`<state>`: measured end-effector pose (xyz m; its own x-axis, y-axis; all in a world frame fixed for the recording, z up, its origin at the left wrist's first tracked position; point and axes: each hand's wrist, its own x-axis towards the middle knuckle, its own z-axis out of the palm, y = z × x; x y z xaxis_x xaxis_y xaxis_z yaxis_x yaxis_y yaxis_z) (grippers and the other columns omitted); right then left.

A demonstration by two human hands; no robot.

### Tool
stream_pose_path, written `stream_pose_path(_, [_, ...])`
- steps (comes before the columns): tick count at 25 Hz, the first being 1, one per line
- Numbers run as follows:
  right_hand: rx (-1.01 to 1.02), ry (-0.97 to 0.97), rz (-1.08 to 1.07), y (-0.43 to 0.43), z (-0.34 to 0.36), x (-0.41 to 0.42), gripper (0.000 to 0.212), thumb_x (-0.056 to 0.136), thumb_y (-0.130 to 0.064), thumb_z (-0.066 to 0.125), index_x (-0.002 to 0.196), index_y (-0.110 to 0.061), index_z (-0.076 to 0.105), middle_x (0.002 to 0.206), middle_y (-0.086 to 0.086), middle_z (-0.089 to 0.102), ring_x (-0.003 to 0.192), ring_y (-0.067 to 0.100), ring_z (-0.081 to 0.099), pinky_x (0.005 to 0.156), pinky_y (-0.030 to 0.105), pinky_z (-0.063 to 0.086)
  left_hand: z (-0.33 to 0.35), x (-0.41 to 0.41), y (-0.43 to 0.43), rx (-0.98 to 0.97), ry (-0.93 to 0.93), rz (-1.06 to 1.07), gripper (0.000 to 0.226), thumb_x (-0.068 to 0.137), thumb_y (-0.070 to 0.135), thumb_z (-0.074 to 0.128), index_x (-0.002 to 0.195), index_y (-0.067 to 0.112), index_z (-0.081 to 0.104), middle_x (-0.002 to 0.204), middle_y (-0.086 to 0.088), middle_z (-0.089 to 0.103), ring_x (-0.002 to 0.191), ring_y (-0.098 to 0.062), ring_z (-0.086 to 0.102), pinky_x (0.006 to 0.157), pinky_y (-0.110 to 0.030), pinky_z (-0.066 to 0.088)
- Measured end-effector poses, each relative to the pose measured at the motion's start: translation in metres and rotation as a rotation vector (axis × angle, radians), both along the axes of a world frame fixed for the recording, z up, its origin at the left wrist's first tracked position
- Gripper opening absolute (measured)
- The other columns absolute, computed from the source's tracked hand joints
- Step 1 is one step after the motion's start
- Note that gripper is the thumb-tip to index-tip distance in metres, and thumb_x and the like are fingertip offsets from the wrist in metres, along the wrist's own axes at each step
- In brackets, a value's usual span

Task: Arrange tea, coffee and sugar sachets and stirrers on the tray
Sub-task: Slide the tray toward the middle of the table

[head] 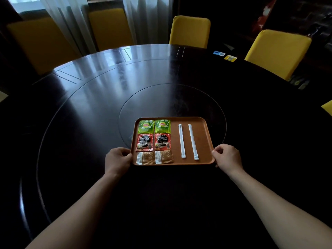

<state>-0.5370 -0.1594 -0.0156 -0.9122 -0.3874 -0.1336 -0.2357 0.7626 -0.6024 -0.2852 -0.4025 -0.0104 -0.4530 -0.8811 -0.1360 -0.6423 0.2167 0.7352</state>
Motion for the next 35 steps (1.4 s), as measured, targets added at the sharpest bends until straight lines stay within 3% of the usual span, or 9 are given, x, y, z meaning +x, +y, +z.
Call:
stream_pose_path(4, [0.022, 0.013, 0.017, -0.010, -0.011, -0.012, 0.015, 0.089, -0.018, 0.065, 0.074, -0.018, 0.068, 0.067, 0.000, 0.070, 0.047, 0.013, 0.067, 0.049, 0.027, 0.055, -0.010, -0.010, -0.005, -0.068, -0.035, -0.008, 0.013, 0.083, 0.011, 0.068, 0.085, 0.013, 0.081, 0.078, 0.000, 0.077, 0.070, -0.011, 0.069, 0.070, -0.036, 0.058])
stream_pose_path(7, [0.058, 0.056, 0.032, -0.010, -0.014, -0.016, 0.010, 0.090, -0.023, 0.067, 0.088, -0.015, 0.073, 0.089, 0.004, 0.071, 0.075, 0.017, 0.066, 0.069, 0.031, 0.055, -0.012, -0.011, -0.002, -0.125, -0.064, -0.028, 0.016, 0.088, 0.016, 0.064, 0.090, 0.016, 0.080, 0.084, -0.001, 0.076, 0.073, -0.011, 0.065, 0.063, -0.030, 0.049])
stream_pose_path(9, [0.078, 0.106, 0.073, -0.004, -0.012, -0.013, 0.024, 0.090, -0.030, 0.068, 0.102, -0.010, 0.073, 0.101, 0.005, 0.067, 0.088, 0.019, 0.062, 0.075, 0.030, 0.049, -0.012, -0.007, 0.004, -0.196, -0.090, -0.091, 0.017, 0.090, 0.024, 0.065, 0.101, 0.018, 0.077, 0.088, 0.000, 0.068, 0.074, -0.010, 0.058, 0.060, -0.025, 0.041])
stream_pose_path(11, [0.120, 0.139, 0.177, 0.006, -0.009, -0.002, 0.040, 0.086, -0.044, 0.071, 0.109, -0.011, 0.069, 0.101, 0.002, 0.061, 0.088, 0.018, 0.059, 0.073, 0.032, 0.050, -0.014, 0.001, 0.011, -0.269, -0.141, -0.189, 0.031, 0.084, 0.042, 0.072, 0.109, 0.023, 0.067, 0.089, 0.004, 0.058, 0.078, -0.010, 0.053, 0.063, -0.027, 0.044])
stream_pose_path(15, [0.255, 0.210, 0.306, 0.013, -0.007, 0.012, 0.052, 0.069, -0.065, 0.075, 0.098, -0.025, 0.060, 0.095, -0.006, 0.054, 0.085, 0.012, 0.055, 0.064, 0.031, 0.049, -0.026, 0.005, 0.015, -0.465, -0.357, -0.274, 0.074, 0.065, 0.067, 0.077, 0.118, 0.020, 0.055, 0.093, 0.000, 0.055, 0.087, -0.019, 0.052, 0.073, -0.037, 0.050])
stream_pose_path(22, [0.236, 0.190, 0.241, -0.001, -0.009, 0.005, 0.056, 0.062, -0.064, 0.081, 0.099, -0.026, 0.061, 0.096, -0.005, 0.055, 0.089, 0.015, 0.058, 0.069, 0.034, 0.053, -0.026, -0.007, 0.003, -0.479, -0.377, -0.251, 0.074, 0.058, 0.073, 0.077, 0.111, 0.023, 0.063, 0.087, 0.002, 0.055, 0.081, -0.017, 0.047, 0.071, -0.036, 0.044])
stream_pose_path(35, [0.258, 0.176, 0.202, -0.055, -0.008, -0.040, 0.060, 0.063, -0.061, 0.082, 0.107, -0.024, 0.065, 0.101, -0.002, 0.057, 0.095, 0.019, 0.059, 0.076, 0.035, 0.054, -0.023, -0.059, -0.044, -0.370, -0.246, -0.210, 0.070, 0.055, 0.057, 0.088, 0.109, 0.017, 0.068, 0.089, -0.001, 0.050, 0.089, -0.018, 0.042, 0.074, -0.033, 0.040])
